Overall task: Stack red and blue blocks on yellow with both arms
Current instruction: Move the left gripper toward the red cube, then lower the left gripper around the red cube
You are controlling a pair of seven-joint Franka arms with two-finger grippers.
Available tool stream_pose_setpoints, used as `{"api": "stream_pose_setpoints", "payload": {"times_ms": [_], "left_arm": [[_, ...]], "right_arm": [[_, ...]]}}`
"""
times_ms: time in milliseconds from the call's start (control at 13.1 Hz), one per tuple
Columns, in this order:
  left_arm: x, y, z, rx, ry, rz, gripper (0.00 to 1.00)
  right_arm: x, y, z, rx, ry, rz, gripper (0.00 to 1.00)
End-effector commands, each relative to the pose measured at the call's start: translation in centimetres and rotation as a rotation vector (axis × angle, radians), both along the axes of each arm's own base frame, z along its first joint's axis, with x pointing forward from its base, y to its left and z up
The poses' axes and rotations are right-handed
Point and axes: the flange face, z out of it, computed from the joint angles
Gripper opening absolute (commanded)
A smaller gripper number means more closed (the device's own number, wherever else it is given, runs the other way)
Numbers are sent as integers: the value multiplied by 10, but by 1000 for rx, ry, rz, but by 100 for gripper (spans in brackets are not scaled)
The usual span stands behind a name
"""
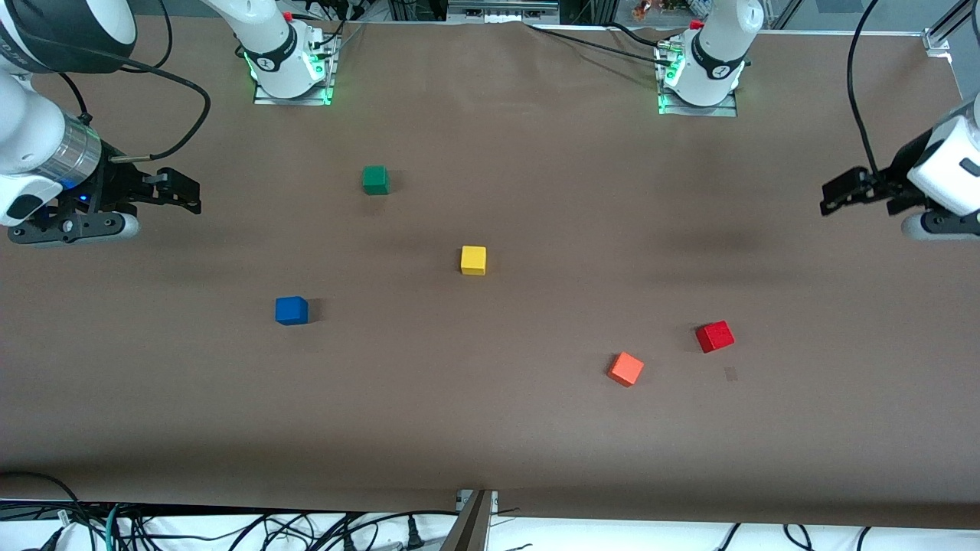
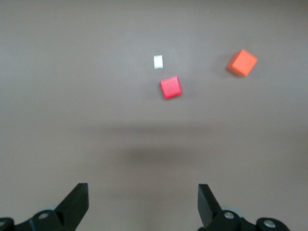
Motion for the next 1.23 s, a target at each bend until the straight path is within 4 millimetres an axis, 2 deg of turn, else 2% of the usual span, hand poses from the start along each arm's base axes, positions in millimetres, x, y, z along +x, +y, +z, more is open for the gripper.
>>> {"api": "stream_pose_setpoints", "payload": {"times_ms": [0,230,460,536,690,766,996,1149], "left_arm": [[19,-2,-22,-21,3,-27,100],[41,-1,-93,-24,115,-24,100],[66,-6,-184,-44,125,-1,100],[68,-7,-214,-58,113,15,100],[59,-14,-258,-50,87,86,100],[52,-27,-275,-45,70,125,100],[38,-35,-317,-44,27,161,100],[25,-46,-355,-43,-4,200,100]], "right_arm": [[1,-2,5,20,2,8,100],[1,-2,5,20,2,8,100],[1,-2,4,20,2,8,100],[1,-2,5,20,2,8,100],[1,-2,5,20,2,8,100],[1,-2,5,20,-1,9,100],[1,-2,5,20,1,9,100],[1,-2,5,19,-1,11,100]]}}
